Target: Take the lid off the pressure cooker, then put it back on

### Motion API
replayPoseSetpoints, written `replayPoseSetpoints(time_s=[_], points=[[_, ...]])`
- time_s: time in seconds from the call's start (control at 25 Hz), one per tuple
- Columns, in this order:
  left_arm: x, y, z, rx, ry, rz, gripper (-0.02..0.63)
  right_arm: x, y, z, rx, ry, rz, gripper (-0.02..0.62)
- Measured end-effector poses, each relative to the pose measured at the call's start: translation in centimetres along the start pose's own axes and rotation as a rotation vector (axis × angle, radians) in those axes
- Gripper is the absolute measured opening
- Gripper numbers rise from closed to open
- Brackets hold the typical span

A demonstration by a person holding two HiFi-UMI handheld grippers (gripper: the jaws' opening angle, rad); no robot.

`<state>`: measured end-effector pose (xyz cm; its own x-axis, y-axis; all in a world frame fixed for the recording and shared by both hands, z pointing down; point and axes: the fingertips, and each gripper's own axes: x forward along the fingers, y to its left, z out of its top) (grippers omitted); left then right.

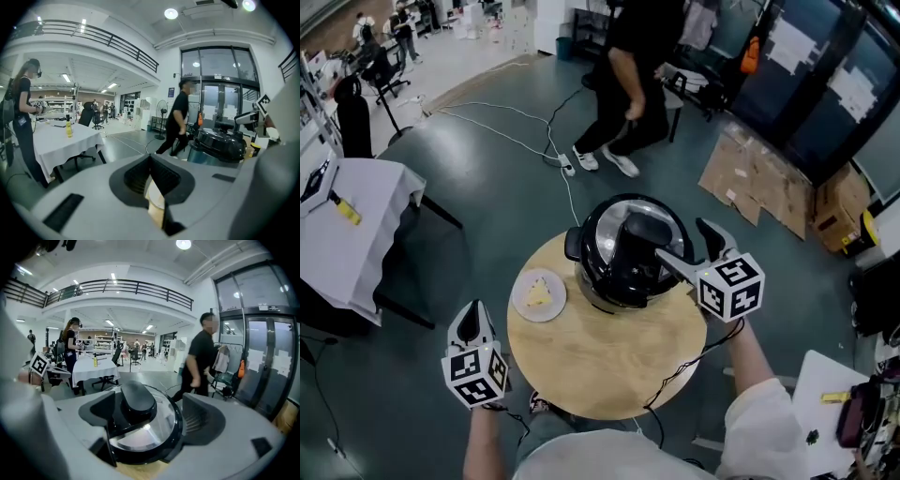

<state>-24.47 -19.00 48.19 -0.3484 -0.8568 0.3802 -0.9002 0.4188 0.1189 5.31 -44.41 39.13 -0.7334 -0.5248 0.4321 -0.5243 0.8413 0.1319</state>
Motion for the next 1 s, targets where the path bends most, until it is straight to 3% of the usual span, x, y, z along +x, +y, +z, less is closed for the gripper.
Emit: replayPoseSetpoints(time_s=[0.6,1.0], points=[[-0.8,1.1,-1.0,-0.043,0.01,0.1,-0.005,4.8,2.2,-0.8,-0.109,0.076,0.236,0.437],[-0.8,0.9,-1.7,-0.065,0.023,0.108,-0.005,5.8,3.0,-0.9,-0.13,0.096,0.299,0.348]])
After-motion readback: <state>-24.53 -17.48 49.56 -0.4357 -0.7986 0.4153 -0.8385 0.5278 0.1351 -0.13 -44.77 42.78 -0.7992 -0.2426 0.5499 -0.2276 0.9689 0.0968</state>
